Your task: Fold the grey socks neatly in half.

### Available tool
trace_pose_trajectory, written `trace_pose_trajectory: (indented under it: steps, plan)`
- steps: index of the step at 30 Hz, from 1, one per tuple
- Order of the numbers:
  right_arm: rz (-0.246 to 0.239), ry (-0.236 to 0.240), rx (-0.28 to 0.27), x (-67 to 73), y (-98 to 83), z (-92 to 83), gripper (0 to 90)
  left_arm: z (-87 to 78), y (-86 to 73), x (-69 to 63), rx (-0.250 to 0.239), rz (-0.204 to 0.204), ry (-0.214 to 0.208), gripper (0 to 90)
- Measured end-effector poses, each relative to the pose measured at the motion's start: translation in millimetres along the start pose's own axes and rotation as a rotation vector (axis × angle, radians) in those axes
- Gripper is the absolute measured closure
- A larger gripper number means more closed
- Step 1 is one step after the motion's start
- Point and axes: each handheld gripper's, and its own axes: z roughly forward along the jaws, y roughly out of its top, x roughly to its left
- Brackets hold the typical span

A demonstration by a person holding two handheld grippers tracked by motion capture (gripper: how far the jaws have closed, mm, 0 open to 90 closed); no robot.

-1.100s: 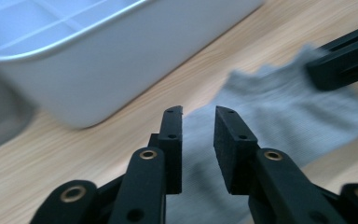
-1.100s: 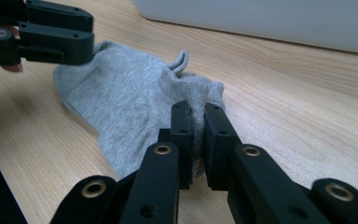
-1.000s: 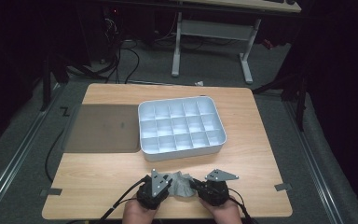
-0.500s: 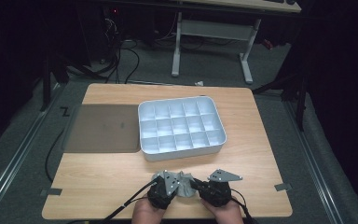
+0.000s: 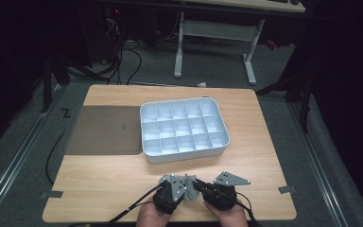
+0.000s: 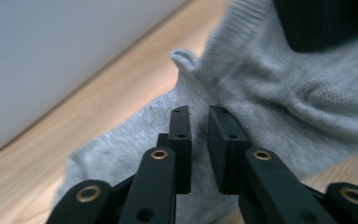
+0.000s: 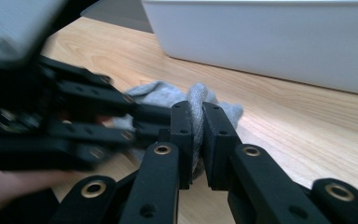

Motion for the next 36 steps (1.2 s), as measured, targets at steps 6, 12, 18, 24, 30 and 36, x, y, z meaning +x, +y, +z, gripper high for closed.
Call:
trace_pose_trajectory:
  steps: [6, 12, 18, 24, 30, 36]
  plan:
    - [0.013, -0.009, -0.002, -5.5, -0.7, -1.3, 84.2, -25.2, -10.1, 37.7, -0.056, -0.119, 0.012, 65.6]
    - [0.010, -0.013, 0.008, -4.1, -0.9, 0.9, 84.0, -24.7, -32.9, 58.9, -0.014, -0.240, -0.080, 60.1]
    - [-0.009, -0.032, 0.024, -2.2, 0.2, 4.0, 83.8, -22.7, -37.9, 64.4, -0.028, -0.282, -0.139, 64.1]
    - [-0.023, -0.069, 0.048, 2.4, 4.2, 7.0, 83.5, -22.9, -39.8, 67.8, -0.040, -0.301, -0.167, 79.2]
    - [-0.050, -0.097, 0.070, 9.8, 12.8, 10.2, 83.5, -24.7, -42.0, 70.3, -0.064, -0.326, -0.185, 84.5]
    - [-0.095, -0.123, 0.092, 23.3, 25.8, 19.0, 83.2, -26.2, -44.0, 71.8, -0.084, -0.343, -0.198, 85.1]
